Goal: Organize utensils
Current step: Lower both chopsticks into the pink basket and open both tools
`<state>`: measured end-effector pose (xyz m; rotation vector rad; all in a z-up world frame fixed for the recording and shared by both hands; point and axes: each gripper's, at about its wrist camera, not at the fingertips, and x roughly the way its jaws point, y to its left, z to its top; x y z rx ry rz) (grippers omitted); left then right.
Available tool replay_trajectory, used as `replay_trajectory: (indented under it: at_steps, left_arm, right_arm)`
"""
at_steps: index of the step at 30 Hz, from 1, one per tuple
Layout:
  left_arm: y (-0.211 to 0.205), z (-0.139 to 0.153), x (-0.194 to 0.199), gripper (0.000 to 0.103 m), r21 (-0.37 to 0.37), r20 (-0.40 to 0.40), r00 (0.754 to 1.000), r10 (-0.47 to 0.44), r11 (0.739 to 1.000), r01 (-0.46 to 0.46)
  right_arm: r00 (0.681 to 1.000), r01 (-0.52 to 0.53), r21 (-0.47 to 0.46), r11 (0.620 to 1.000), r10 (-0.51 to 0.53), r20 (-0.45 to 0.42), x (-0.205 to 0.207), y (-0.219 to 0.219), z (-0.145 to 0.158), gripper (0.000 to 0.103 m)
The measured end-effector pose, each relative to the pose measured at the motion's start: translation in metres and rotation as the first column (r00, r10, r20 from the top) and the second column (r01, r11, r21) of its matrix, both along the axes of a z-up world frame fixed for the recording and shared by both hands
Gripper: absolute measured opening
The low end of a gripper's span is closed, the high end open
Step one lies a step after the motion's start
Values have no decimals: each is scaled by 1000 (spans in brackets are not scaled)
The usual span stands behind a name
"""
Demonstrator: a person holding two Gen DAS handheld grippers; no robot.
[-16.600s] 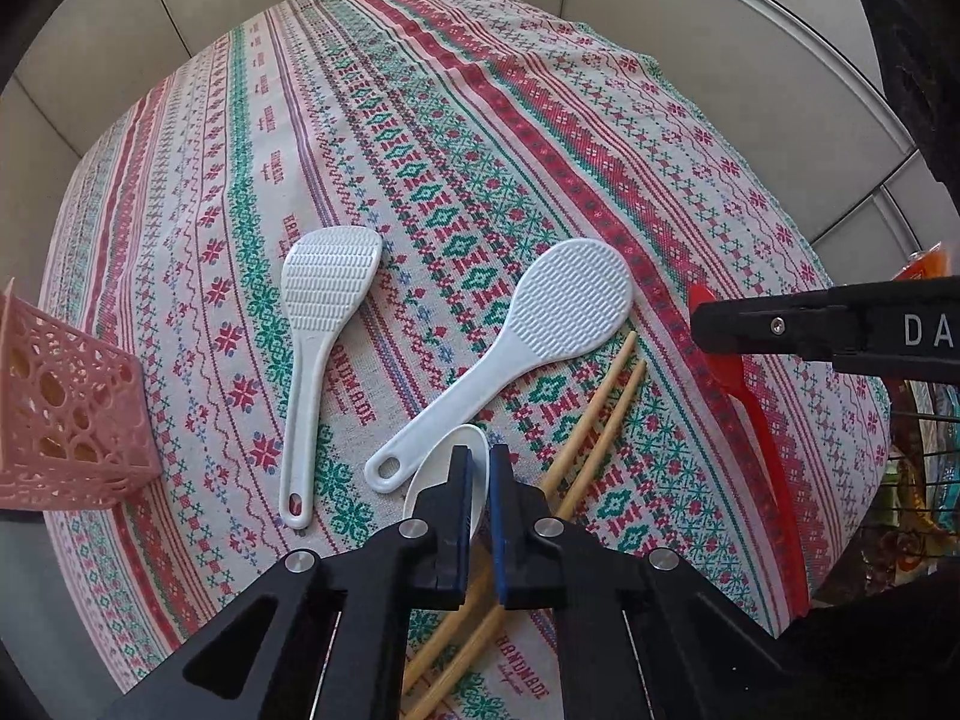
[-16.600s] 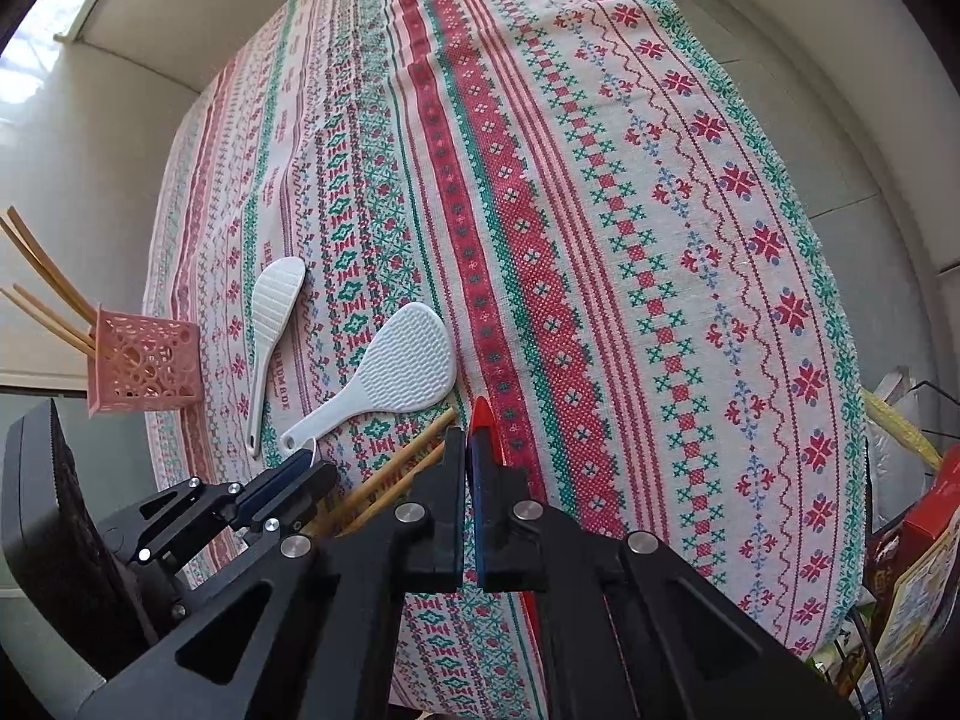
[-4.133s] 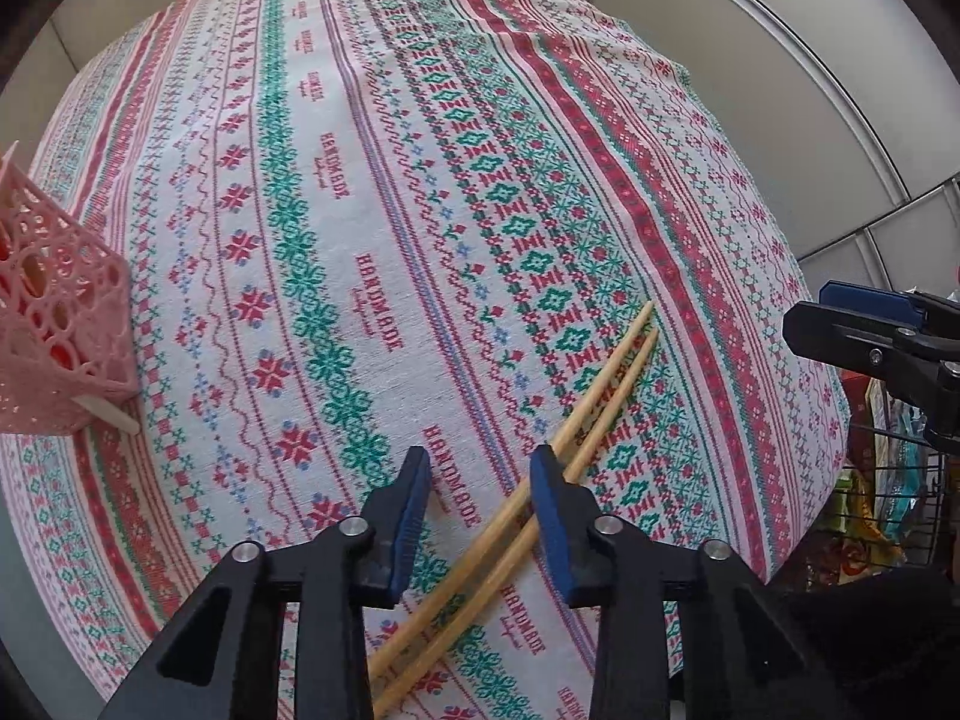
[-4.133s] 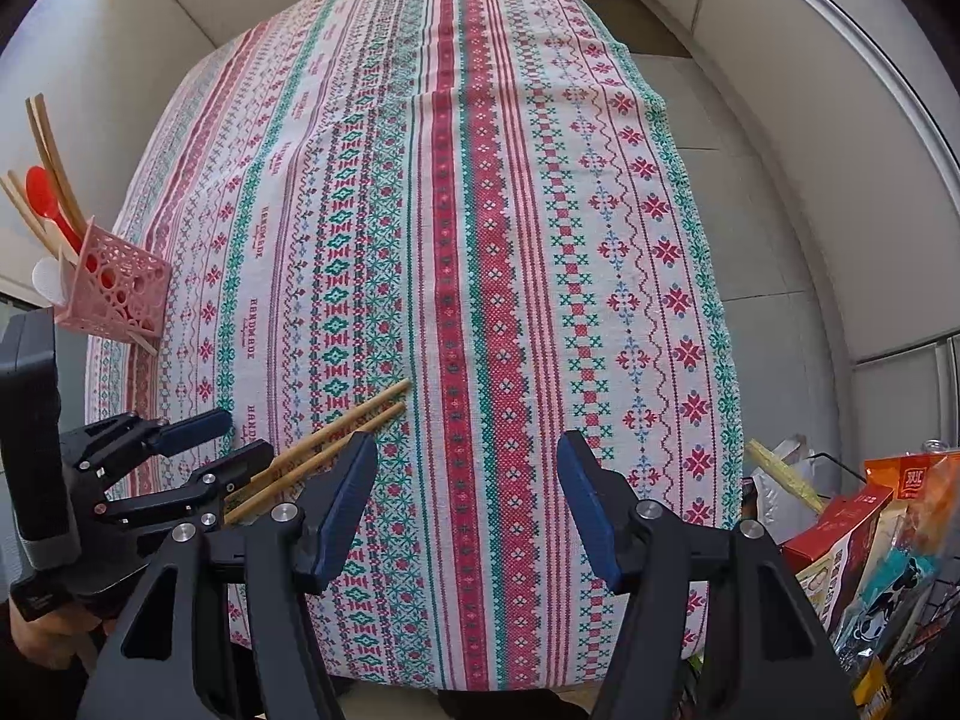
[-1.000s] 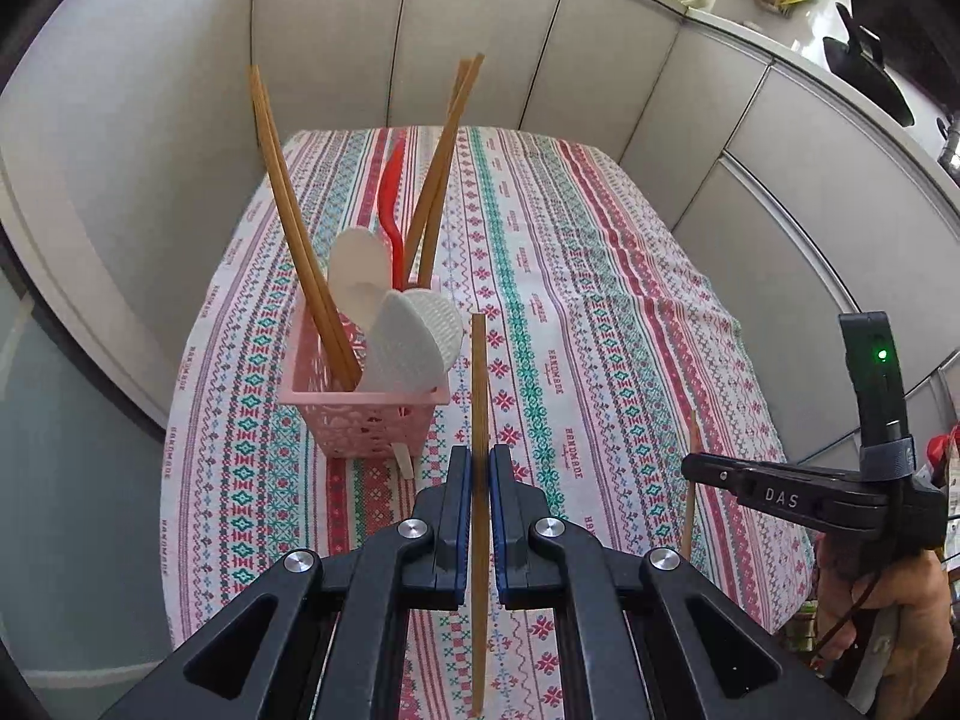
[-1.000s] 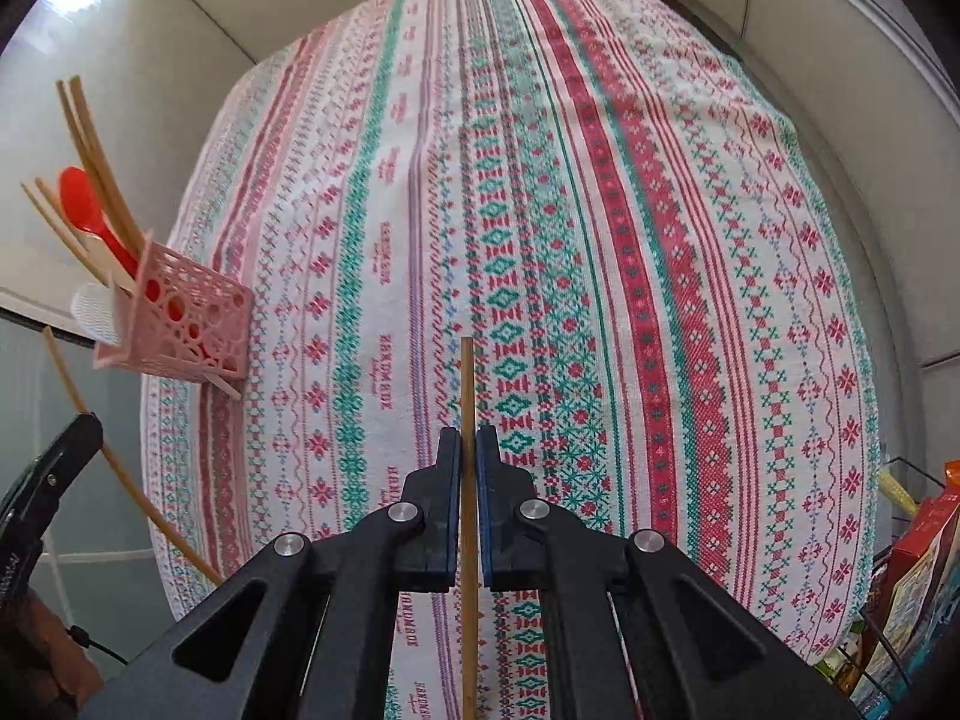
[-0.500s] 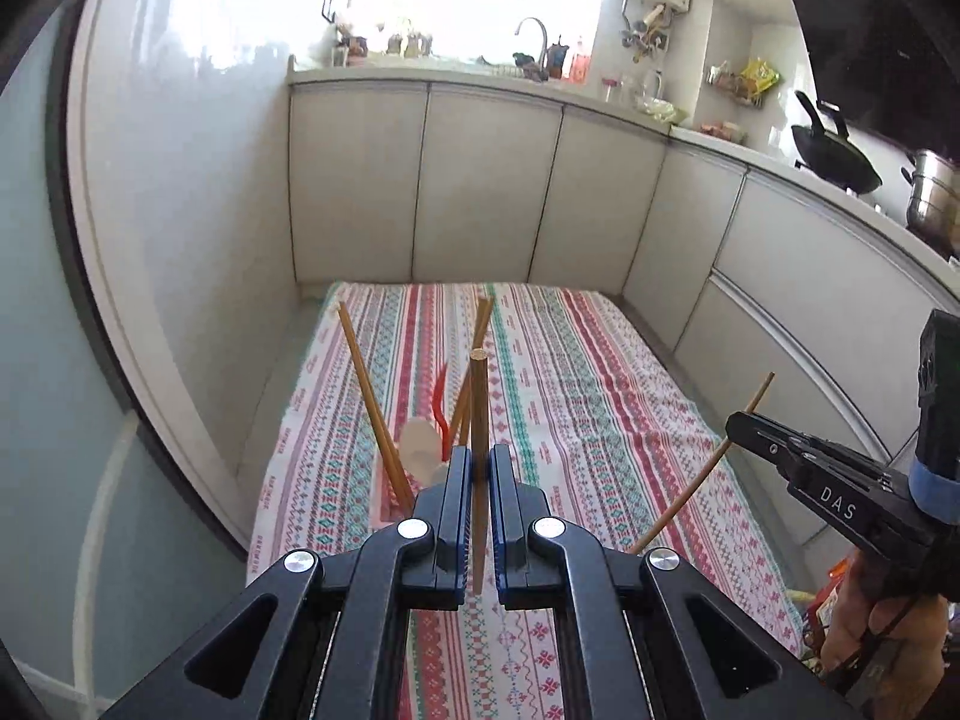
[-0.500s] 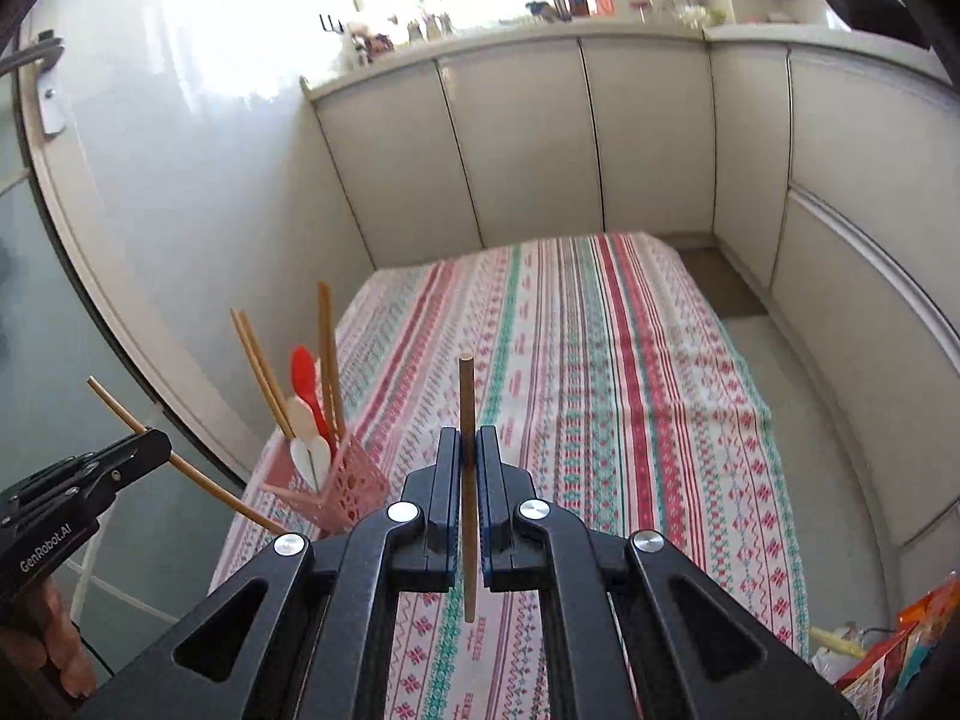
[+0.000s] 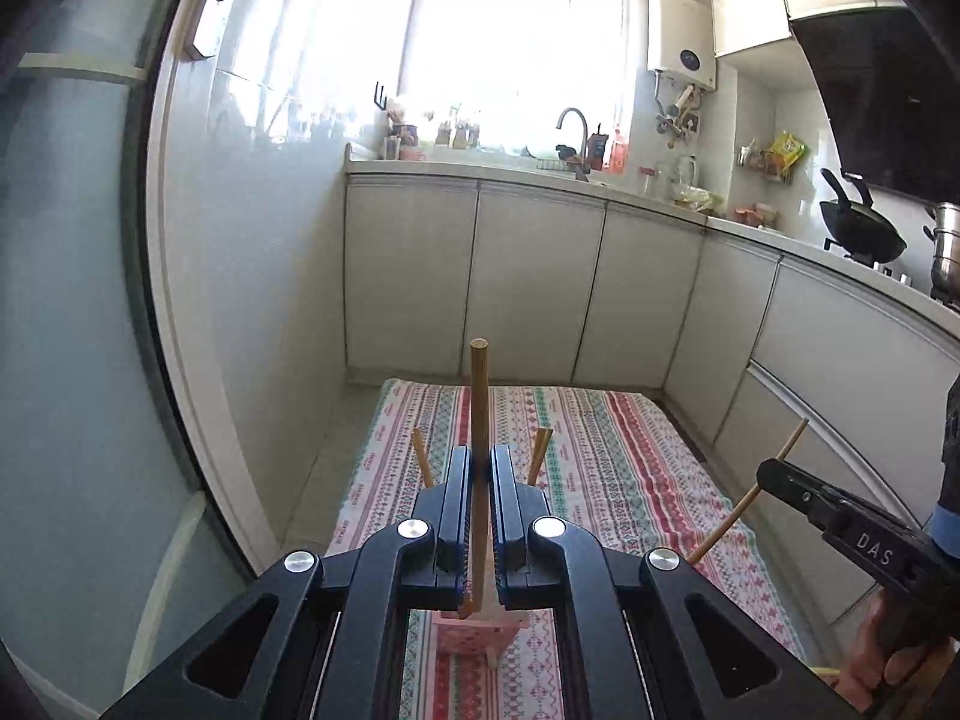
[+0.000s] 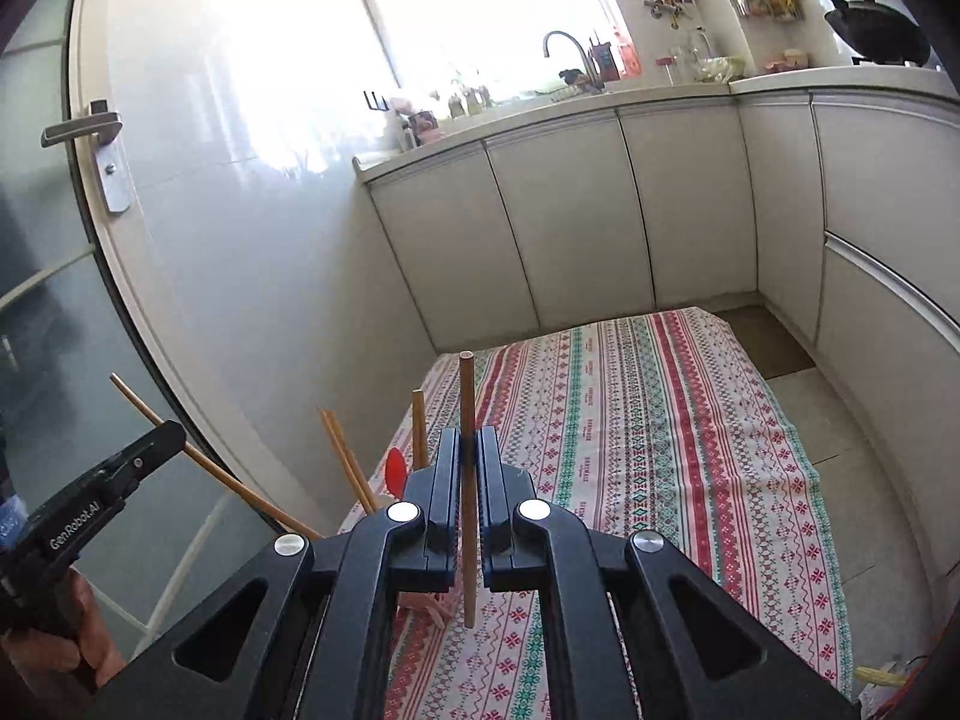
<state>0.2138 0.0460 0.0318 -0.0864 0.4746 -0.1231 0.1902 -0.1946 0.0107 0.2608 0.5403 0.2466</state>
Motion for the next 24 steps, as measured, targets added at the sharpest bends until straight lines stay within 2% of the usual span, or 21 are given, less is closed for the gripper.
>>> replay_trajectory:
  at_steps: [8, 13, 17, 18, 20, 21, 22, 24]
  left_arm:
    - [-10, -29, 43, 6, 67, -53, 998, 43, 997, -39]
    - [-13, -57, 68, 6, 61, -143, 989, 39, 998, -30]
    - [-8, -73, 76, 8, 19, -208, 978, 28, 1000, -24]
    - [-5, -73, 74, 12, 2, -216, 976, 24, 1000, -24]
    - [0, -73, 72, 28, -28, -225, 974, 13, 999, -20]
    - [3, -72, 69, 40, -38, -227, 974, 11, 999, -20]
    - [5, -70, 65, 45, -42, -227, 974, 15, 999, -25]
    - [10, -69, 57, 48, -33, -232, 972, 24, 999, -32]
  right_arm:
    - [1000, -7, 11, 1000, 7, -2, 4, 2, -6, 5]
    - [1000, -5, 9, 1000, 5, -12, 6, 1, -9, 5]
    - [1000, -6, 17, 1000, 6, -3, 6, 1, -7, 5]
    - [1000, -6, 20, 1000, 6, 3, 5, 1, -6, 5]
    - [1000, -8, 30, 1000, 7, 17, 3, 3, -1, 5]
    - [1000, -10, 39, 999, 9, 24, 2, 4, 1, 5]
    - [999, -13, 47, 999, 12, 35, 1, 6, 5, 5]
    - [998, -19, 64, 998, 15, 63, -1, 10, 14, 5]
